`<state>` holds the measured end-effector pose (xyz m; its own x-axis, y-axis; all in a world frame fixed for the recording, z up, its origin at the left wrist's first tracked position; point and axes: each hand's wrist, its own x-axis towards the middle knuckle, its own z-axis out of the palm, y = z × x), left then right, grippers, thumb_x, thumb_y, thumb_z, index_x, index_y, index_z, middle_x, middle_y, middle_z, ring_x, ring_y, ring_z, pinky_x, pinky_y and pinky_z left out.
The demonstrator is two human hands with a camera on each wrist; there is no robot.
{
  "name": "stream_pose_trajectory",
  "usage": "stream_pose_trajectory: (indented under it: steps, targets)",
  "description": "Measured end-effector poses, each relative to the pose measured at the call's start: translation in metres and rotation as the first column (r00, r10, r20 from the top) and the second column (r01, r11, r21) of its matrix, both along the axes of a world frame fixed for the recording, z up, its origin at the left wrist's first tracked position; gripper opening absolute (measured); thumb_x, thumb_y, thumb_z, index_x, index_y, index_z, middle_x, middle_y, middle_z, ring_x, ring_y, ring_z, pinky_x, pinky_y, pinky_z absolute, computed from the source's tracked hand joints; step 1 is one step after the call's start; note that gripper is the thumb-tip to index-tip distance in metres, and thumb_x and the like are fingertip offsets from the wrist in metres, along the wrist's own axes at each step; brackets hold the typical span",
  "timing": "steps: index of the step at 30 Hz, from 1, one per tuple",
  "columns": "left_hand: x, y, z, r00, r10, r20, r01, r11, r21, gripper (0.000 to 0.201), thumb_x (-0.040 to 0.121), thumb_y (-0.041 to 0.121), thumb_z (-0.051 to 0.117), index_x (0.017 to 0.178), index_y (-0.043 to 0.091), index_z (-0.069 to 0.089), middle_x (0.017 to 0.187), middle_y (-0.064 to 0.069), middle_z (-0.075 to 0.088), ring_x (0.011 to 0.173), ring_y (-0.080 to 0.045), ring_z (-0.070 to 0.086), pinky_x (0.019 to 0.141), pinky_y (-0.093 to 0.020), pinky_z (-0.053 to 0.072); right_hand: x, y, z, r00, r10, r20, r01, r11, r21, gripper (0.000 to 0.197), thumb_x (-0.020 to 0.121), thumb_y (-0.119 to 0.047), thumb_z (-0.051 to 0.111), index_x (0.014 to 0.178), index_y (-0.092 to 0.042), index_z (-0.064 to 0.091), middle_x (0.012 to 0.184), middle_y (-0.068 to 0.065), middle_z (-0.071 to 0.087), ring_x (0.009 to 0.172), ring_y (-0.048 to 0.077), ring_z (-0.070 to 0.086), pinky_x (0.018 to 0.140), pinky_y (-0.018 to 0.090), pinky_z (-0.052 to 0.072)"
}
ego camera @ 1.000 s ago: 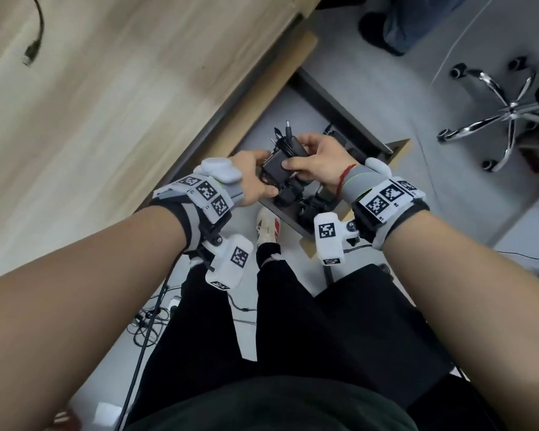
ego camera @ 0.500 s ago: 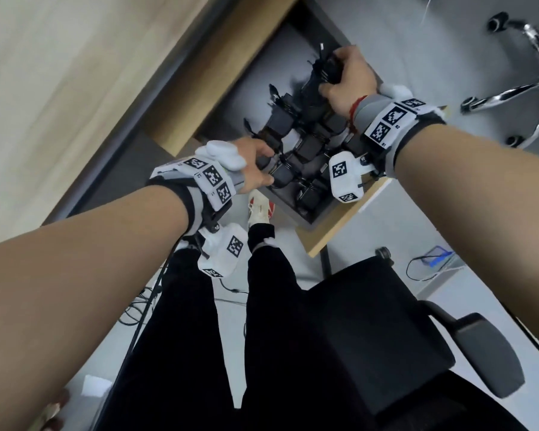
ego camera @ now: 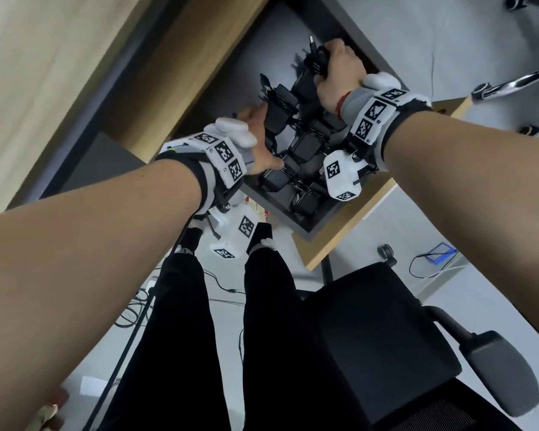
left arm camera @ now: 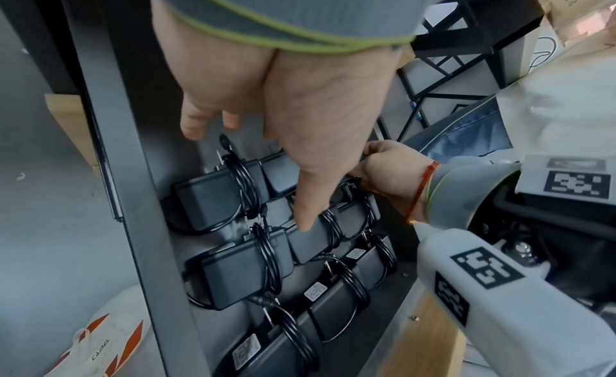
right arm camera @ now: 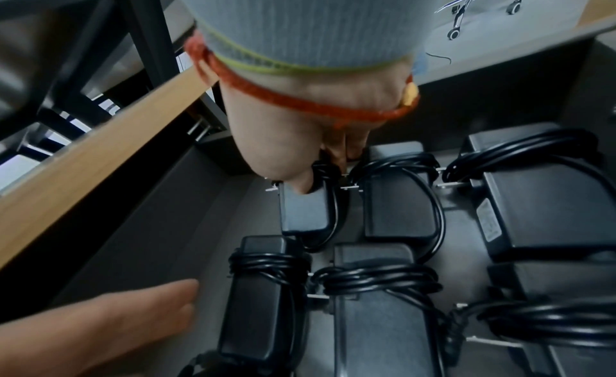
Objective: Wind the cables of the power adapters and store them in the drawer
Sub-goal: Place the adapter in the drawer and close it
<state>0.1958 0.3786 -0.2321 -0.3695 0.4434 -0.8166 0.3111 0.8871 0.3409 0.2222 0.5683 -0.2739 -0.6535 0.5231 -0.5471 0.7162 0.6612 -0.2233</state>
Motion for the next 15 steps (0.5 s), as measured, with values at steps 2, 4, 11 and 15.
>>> stream_pose_trajectory:
  steps: [2,4,11,15]
  targets:
    - [0.002,0.004,-0.006,1.000,-0.013,0.013,0.013,1.000,-0.020,0.115,0.079,0.043,0.076,0.156,0.015,-0.004,0.163,-0.010,0.007,0.150,-0.029,0.012,0.121,-0.042,0.015,0.002,0.001,-0.004,1.000,0.009,0.030,-0.009,1.000,0.021,0.049,0.097,-0.021,0.054,0.142,-0.009,0.036,0.143,0.014,0.045,0.129,0.032,0.048,0.106,0.038,0.039]
    - [0.003,0.007,-0.011,1.000,-0.013,0.018,0.013,1.000,-0.018,0.119,0.077,0.046,0.077,0.155,0.015,-0.008,0.164,-0.010,0.003,0.150,-0.029,0.009,0.121,-0.043,0.014,0.002,0.002,-0.007,0.995,0.037,0.088,-0.042,0.997,0.061,0.047,0.098,-0.023,0.052,0.140,-0.007,0.038,0.141,0.016,0.047,0.130,0.033,0.046,0.107,0.041,0.038]
    - [0.008,0.007,-0.029,0.999,-0.003,0.041,0.002,1.000,0.016,0.115,0.076,0.046,0.078,0.156,0.012,0.001,0.162,-0.011,0.014,0.148,-0.027,0.017,0.118,-0.035,0.016,0.002,0.004,-0.008,0.983,0.056,0.174,-0.075,0.991,0.107,0.046,0.099,-0.024,0.051,0.139,-0.006,0.038,0.141,0.016,0.046,0.130,0.032,0.045,0.108,0.036,0.033]
    - [0.011,0.002,-0.035,0.999,-0.012,0.046,0.010,0.999,0.047,0.119,0.071,0.046,0.081,0.156,0.019,0.002,0.164,-0.006,0.006,0.150,-0.024,0.009,0.121,-0.041,0.014,0.008,0.003,-0.007,0.993,0.021,0.116,-0.031,0.996,0.087,0.053,0.094,-0.022,0.056,0.142,-0.010,0.036,0.143,0.013,0.042,0.131,0.030,0.042,0.110,0.036,0.034]
